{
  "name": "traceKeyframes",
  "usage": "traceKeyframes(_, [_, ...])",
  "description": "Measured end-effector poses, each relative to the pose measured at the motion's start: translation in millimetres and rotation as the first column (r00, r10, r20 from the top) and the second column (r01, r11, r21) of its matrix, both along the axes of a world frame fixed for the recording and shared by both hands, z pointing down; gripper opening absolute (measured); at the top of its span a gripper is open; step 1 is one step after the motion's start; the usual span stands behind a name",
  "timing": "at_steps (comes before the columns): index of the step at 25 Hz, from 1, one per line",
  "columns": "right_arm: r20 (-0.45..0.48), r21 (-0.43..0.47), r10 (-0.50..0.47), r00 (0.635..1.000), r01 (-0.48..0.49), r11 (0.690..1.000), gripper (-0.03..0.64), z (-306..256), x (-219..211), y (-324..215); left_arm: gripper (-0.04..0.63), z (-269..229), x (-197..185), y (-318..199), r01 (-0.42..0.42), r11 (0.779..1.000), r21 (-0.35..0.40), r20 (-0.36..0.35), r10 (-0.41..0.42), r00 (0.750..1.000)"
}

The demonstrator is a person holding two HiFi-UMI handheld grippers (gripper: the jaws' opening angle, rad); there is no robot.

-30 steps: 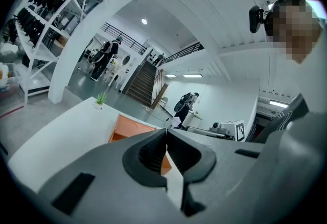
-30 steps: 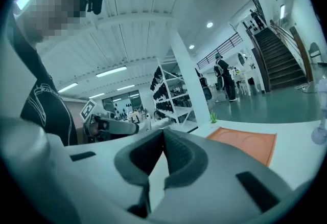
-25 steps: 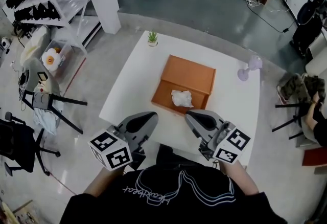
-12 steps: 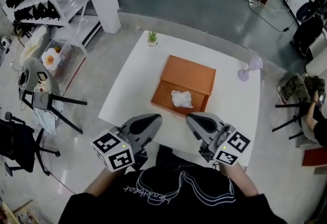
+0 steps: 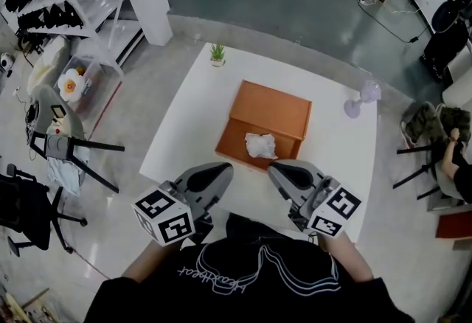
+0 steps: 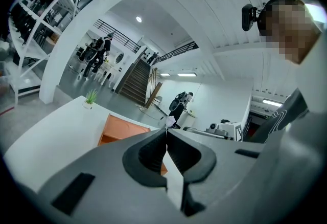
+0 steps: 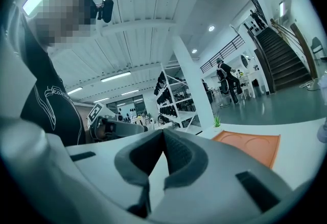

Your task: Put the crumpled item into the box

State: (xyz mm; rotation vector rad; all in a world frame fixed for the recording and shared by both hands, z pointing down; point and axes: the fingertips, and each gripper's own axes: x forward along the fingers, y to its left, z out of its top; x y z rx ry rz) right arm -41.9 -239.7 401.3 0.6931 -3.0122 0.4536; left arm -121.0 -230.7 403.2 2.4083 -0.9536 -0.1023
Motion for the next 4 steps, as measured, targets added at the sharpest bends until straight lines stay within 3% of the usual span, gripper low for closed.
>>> traceKeyframes(4, [-0.021, -0.005, 0.004, 1.000, -0.004, 1.000, 0.003, 7.3, 3.7, -11.4, 0.006, 5.8, 2.7, -11.7, 0.001, 1.000, -0.007, 0.007, -0.001, 1.000])
